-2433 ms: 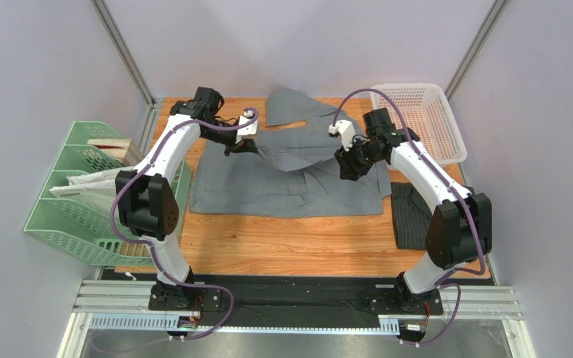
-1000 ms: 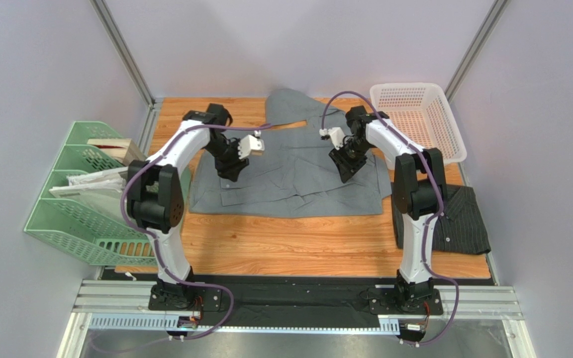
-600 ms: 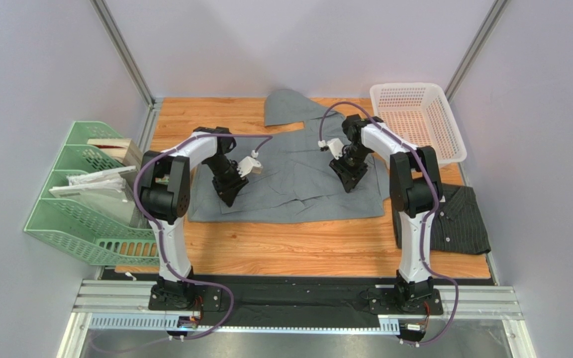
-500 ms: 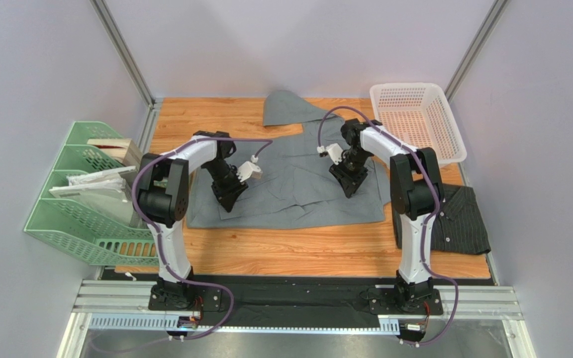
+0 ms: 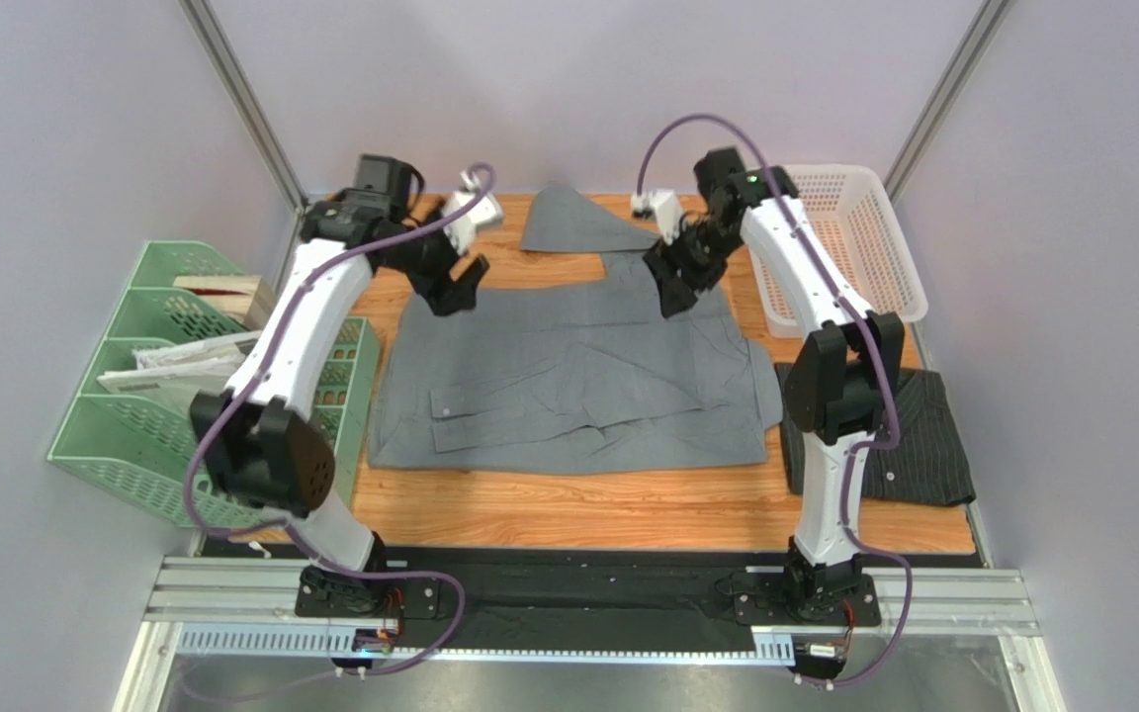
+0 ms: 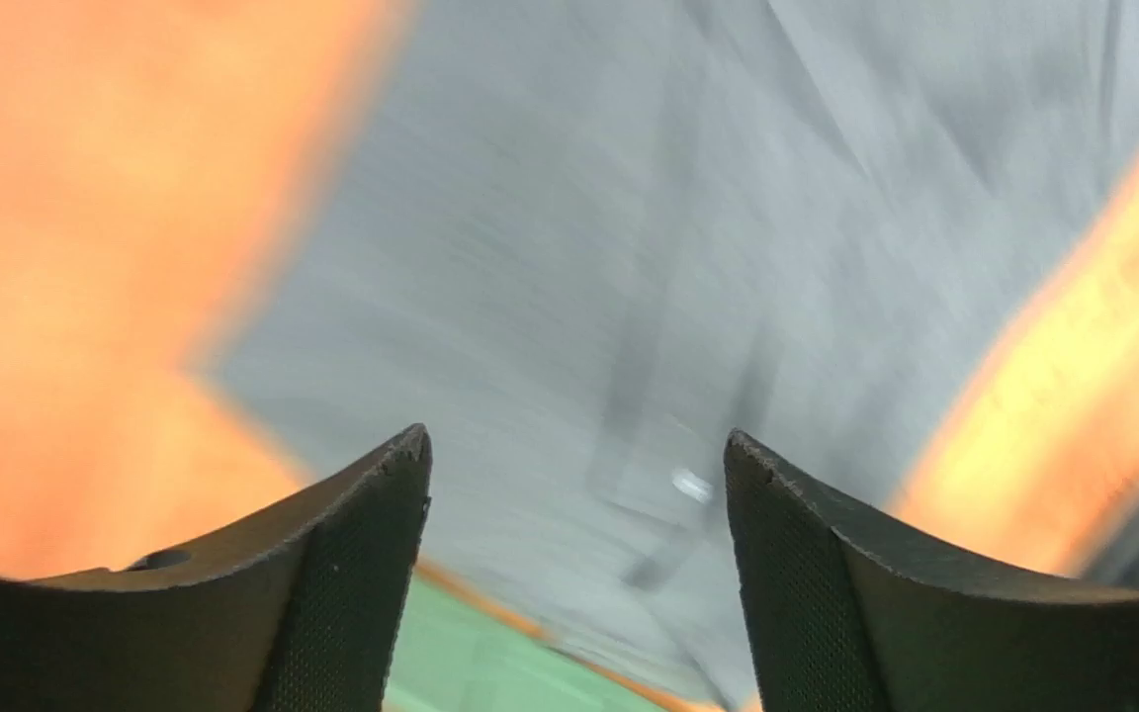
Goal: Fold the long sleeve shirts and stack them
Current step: Fold the shirt
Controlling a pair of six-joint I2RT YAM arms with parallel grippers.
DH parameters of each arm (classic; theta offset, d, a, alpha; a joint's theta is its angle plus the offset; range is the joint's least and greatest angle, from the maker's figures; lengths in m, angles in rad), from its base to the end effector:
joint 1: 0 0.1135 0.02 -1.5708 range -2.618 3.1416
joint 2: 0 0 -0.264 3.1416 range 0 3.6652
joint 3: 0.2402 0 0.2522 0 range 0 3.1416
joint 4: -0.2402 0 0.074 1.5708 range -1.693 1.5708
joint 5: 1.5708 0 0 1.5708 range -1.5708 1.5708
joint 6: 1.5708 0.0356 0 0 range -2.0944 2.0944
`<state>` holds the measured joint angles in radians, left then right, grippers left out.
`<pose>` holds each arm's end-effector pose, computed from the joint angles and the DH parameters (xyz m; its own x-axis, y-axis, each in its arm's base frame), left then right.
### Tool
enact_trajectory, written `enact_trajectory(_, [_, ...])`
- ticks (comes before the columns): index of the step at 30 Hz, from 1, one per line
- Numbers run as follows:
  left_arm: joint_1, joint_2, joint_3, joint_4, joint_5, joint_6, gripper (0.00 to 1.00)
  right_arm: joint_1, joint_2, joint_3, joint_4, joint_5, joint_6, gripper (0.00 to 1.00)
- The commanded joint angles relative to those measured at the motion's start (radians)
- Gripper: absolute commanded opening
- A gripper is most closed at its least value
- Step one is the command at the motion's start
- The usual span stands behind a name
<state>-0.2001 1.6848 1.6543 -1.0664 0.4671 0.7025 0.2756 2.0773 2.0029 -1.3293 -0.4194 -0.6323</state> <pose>0.3349 -0.0843 0.3342 -0.4208 0.6740 -0.6072 0.8526 0.5224 -0.0109 0.3949 0.1268 0.2809 -0.5800 -0.7250 -0.3715 -0.8138 0.5355 0.2256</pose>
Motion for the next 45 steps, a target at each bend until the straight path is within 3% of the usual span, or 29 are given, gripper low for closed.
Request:
enact_trajectory(1, [0.028, -0.165, 0.016, 0.391, -0.031, -0.285, 0.91, -0.046, -0.036, 0.192, 0.204, -0.041, 0.098, 0.72])
enact_trajectory(2, [0.028, -0.165, 0.001, 0.449, -0.059, -0.34, 0.99, -0.047, -0.019, 0.189, 0.269, -0.015, 0.117, 0.78])
enact_trajectory(3, [0.028, -0.133, 0.013, 0.489, -0.07, -0.333, 0.99, -0.047, -0.004, 0.194, 0.327, 0.013, 0.121, 0.86])
enact_trajectory(5, [0.028, -0.061, 0.08, 0.45, -0.107, -0.322, 0.99, -0.046, 0.08, 0.255, 0.442, 0.085, 0.132, 0.89])
enact_trajectory(7, [0.056, 0.076, 0.238, 0.304, -0.075, -0.346, 0.99, -0.049, 0.163, 0.339, 0.473, 0.16, 0.149, 0.89])
enact_trajectory(11, [0.171, 0.194, 0.315, 0.272, 0.024, -0.497, 0.99, -0.052, 0.294, 0.427, 0.527, 0.215, 0.148, 0.77])
enact_trajectory(17, [0.176, 0.315, 0.326, 0.224, -0.099, -0.417, 0.89, -0.073, 0.336, 0.309, 0.731, 0.241, 0.186, 0.65])
enact_trajectory(25, [0.188, 0.441, 0.354, 0.184, -0.163, -0.377, 0.79, -0.084, 0.418, 0.335, 0.759, 0.228, 0.158, 0.6])
enact_trajectory(37, [0.191, 0.564, 0.472, 0.109, -0.223, -0.342, 0.77, -0.081, 0.481, 0.346, 0.792, 0.191, 0.118, 0.57])
enact_trajectory(45, [0.192, 0.658, 0.547, 0.005, -0.251, -0.241, 0.75, -0.081, 0.515, 0.355, 0.803, 0.189, 0.074, 0.46])
